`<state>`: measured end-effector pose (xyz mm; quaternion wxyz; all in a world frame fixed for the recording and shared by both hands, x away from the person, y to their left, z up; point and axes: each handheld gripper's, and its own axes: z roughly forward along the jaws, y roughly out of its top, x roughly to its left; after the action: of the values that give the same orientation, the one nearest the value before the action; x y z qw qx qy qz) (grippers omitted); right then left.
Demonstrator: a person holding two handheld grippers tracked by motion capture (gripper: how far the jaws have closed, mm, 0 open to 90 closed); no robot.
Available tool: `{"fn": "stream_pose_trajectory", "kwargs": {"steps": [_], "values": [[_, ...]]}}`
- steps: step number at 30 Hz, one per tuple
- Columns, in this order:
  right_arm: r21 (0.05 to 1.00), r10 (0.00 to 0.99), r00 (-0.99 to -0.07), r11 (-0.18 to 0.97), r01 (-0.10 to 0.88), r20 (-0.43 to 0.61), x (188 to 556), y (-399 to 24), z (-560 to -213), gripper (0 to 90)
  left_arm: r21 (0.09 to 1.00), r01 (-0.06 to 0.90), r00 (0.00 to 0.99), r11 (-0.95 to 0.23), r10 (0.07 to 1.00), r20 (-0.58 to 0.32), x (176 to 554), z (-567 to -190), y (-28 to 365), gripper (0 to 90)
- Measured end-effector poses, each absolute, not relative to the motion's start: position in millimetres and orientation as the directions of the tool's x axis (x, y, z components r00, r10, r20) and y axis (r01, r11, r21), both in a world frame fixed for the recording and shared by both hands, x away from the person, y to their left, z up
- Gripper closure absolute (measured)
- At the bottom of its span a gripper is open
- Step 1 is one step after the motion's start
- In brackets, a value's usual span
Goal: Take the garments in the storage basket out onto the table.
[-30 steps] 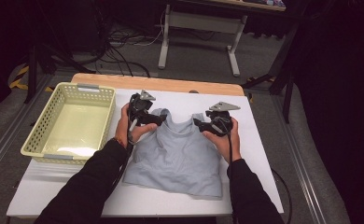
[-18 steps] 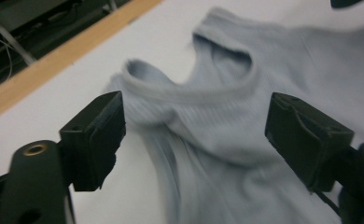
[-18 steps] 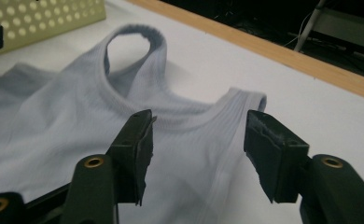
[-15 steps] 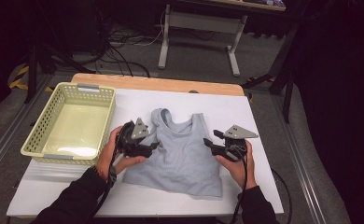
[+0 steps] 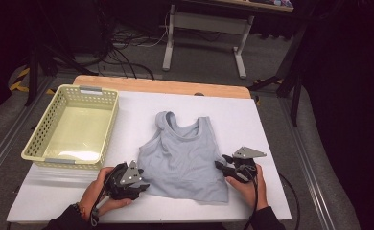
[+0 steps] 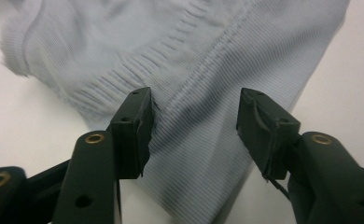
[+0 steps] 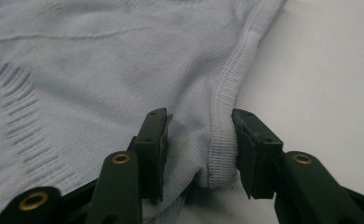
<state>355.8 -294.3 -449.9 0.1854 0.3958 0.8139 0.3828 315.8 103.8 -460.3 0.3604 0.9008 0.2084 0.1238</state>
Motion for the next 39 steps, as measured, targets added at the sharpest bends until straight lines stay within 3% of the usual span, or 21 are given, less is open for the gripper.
{"fn": "stream_pose_trajectory", "kwargs": {"steps": [3, 6, 12, 18, 25, 29, 32, 37, 39], "values": [[0.762, 0.784, -0.620, 0.406, 0.505, -0.007, 358, -292, -451, 63.6, 0.710, 0.299, 0.872, -0.638, 0.485, 0.069, 319, -463, 105, 39.9], [0.755, 0.773, -0.634, 0.430, 0.495, -0.025, 358, -289, -452, 72.6, 0.719, 0.348, 0.858, -0.602, 0.513, 0.014, 325, -467, 110, 27.5], [0.763, 0.770, -0.634, 0.453, 0.462, -0.073, 358, -290, -446, 77.6, 0.733, 0.326, 0.855, -0.598, 0.518, 0.042, 322, -465, 107, 26.9], [0.818, 0.834, -0.544, 0.377, 0.434, -0.096, 359, -305, -437, 77.9, 0.756, 0.308, 0.853, -0.578, 0.519, 0.050, 319, -459, 105, 23.3], [0.819, 0.846, -0.526, 0.365, 0.443, -0.092, 362, -308, -440, 68.5, 0.719, 0.296, 0.876, -0.629, 0.479, 0.059, 315, -464, 96, 27.0], [0.829, 0.865, -0.497, 0.328, 0.453, -0.070, 360, -312, -440, 56.2, 0.714, 0.318, 0.882, -0.624, 0.471, 0.018, 320, -464, 99, 36.3], [0.840, 0.869, -0.490, 0.312, 0.443, -0.064, 357, -316, -437, 52.7, 0.710, 0.316, 0.891, -0.629, 0.454, 0.005, 320, -463, 100, 48.5], [0.834, 0.859, -0.509, 0.321, 0.448, -0.057, 355, -313, -437, 50.1, 0.708, 0.301, 0.900, -0.638, 0.436, 0.010, 319, -462, 99, 76.3], [0.823, 0.851, -0.521, 0.343, 0.454, -0.068, 356, -309, -439, 49.4, 0.704, 0.284, 0.904, -0.651, 0.426, 0.029, 319, -460, 99, 82.1]]}}
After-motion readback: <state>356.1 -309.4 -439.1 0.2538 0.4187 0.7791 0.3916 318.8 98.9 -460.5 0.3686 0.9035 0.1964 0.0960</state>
